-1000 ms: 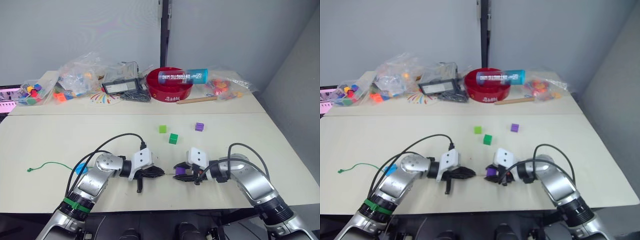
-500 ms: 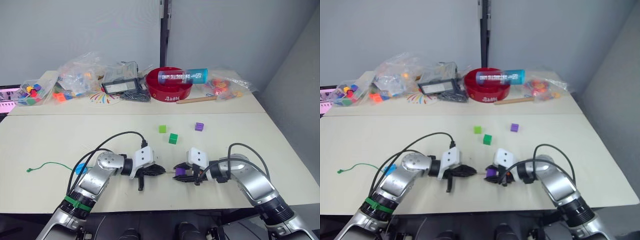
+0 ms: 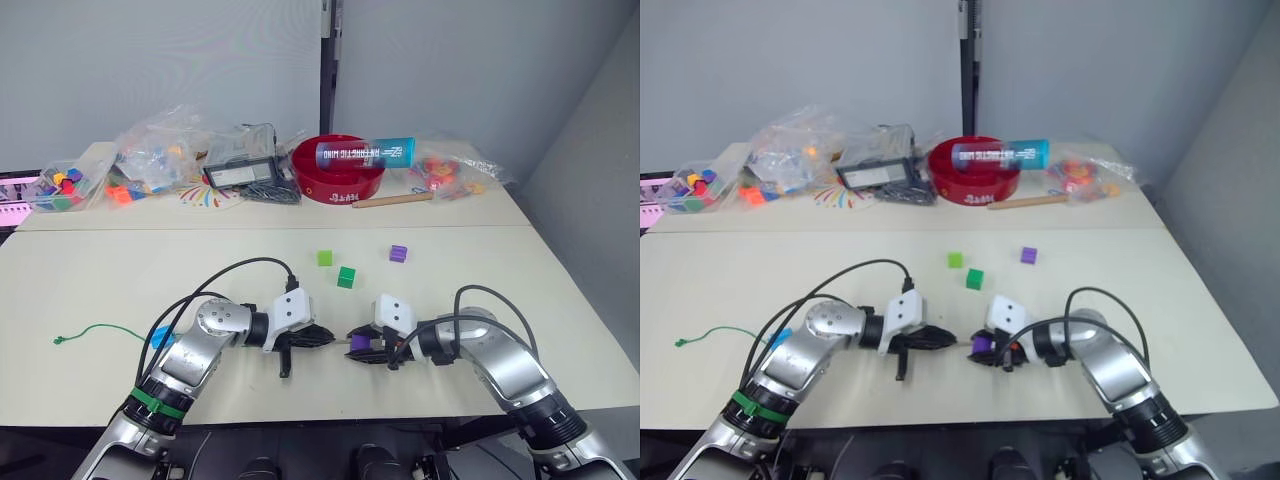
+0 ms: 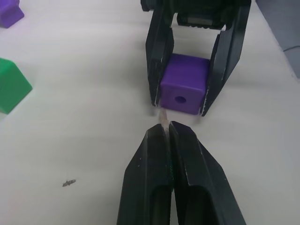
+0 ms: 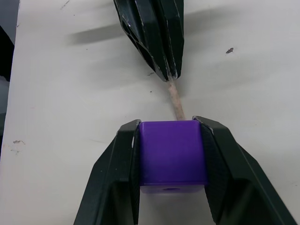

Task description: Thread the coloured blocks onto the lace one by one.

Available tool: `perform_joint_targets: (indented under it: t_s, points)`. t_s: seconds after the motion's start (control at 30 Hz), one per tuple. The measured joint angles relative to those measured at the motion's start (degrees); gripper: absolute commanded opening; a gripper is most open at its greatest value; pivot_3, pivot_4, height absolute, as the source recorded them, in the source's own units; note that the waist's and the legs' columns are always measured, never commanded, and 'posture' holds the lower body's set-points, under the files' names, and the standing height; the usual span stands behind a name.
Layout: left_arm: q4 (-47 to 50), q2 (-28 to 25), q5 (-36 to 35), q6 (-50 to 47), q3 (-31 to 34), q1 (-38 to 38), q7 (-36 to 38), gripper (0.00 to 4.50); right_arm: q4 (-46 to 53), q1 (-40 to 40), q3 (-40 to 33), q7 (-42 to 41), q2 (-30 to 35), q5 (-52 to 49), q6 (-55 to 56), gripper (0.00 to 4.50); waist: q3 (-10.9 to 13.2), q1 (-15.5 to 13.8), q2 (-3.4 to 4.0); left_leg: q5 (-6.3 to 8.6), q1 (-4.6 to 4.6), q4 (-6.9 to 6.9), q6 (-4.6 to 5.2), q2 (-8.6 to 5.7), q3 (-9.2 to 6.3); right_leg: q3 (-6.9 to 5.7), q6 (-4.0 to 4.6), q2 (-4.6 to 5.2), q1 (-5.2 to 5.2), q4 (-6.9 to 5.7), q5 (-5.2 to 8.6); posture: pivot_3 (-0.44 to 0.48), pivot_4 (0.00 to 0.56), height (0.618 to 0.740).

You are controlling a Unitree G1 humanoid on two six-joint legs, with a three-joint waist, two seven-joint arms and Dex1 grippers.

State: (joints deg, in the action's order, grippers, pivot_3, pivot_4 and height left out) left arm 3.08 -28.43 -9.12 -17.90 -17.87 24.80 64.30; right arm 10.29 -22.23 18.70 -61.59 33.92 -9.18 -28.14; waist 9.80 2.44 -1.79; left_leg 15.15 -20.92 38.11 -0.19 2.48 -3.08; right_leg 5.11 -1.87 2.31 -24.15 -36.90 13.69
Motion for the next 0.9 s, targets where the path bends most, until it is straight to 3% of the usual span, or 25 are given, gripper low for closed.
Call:
perform_joint_targets:
  t_s: [0.43, 0.63, 0.9]
  points:
    - [1.30, 0.70, -0.17, -2.16, 0.35, 0.07, 0.23, 0.00, -0.24, -0.55, 0.08, 0.35, -1.09, 0.13, -0.29, 1.20, 0.00, 0.22, 0.00, 0.00, 0.07, 0.00, 0.00, 0.00, 0.02, 0.02, 0.00, 0.00, 0.01, -0.07, 0.00, 0.000, 0.150, 0.731]
    - [-5.55, 3.24, 2.54, 1.59, -1.41, 1.55, -0.03, 0.00, 0.24, -1.08, 0.69, 0.69, -1.96, -0.02, -1.99, 1.20, -0.03, 0.06, -0.01, 0.00, 0.27, 0.00, 0.00, -0.02, 0.03, 0.03, 0.00, 0.00, 0.19, -0.08, 0.00, 0.000, 0.150, 0.731]
    - [-7.06, 3.88, 3.30, 3.06, -1.81, 1.77, 0.04, 0.00, 0.52, -1.07, 0.95, 1.02, -2.00, -0.11, -2.53, 1.20, -0.03, 0.00, -0.01, 0.00, 0.08, 0.00, 0.00, -0.02, 0.00, 0.02, 0.00, 0.00, 0.04, -0.06, 0.00, 0.000, 0.150, 0.731]
